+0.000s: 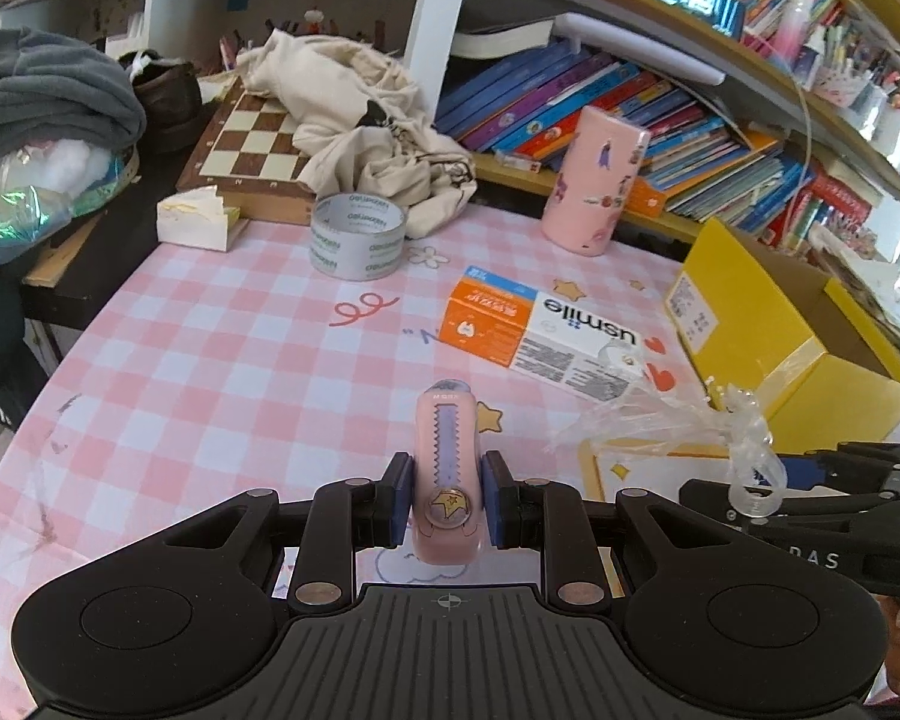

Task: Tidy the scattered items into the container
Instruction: 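Lift and carry the bracelet and pink knife toward the yellow box with both grippers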

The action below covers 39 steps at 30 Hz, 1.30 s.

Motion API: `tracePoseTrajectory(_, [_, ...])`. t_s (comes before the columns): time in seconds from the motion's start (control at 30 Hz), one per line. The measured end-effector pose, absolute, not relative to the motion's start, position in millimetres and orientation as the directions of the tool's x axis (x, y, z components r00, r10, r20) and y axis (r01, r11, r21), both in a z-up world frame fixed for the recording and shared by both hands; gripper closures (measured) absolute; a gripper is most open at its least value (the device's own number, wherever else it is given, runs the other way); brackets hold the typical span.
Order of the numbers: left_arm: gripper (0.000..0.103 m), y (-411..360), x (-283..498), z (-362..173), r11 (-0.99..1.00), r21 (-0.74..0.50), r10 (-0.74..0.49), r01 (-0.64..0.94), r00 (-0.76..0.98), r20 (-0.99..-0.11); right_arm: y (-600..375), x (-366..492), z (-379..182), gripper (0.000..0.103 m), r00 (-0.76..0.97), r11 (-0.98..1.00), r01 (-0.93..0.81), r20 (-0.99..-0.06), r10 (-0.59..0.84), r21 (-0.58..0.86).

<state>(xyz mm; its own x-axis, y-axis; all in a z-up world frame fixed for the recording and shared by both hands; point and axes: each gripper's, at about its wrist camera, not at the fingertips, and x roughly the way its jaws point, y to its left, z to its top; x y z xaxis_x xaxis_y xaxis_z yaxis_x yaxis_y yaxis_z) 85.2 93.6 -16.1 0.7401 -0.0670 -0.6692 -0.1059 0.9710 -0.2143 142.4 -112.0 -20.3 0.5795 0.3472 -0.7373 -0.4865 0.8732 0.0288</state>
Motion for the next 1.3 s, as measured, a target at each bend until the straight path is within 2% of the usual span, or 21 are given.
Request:
tracePoseTrajectory(0.5, [0.080,99,43,-2,0.966,-0.240,-0.072,-0.101,0.782,-0.618,-110,101,-7,0.055,0.611,0.869,-0.494,-0.711,0.348,0.000])
tracePoseTrajectory(0.87, [0.080,83,36,0,0.964,-0.264,-0.140,-0.034,0.781,-0.609,-127,86,-7,0.055,0.624,0.892,-0.452,-0.717,0.311,-0.006])
tracePoseTrajectory(1.3, [0.080,59,36,4,0.964,-0.266,-0.163,-0.006,0.779,-0.606,-147,81,-6,0.055,0.623,0.891,-0.454,-0.716,0.314,-0.004])
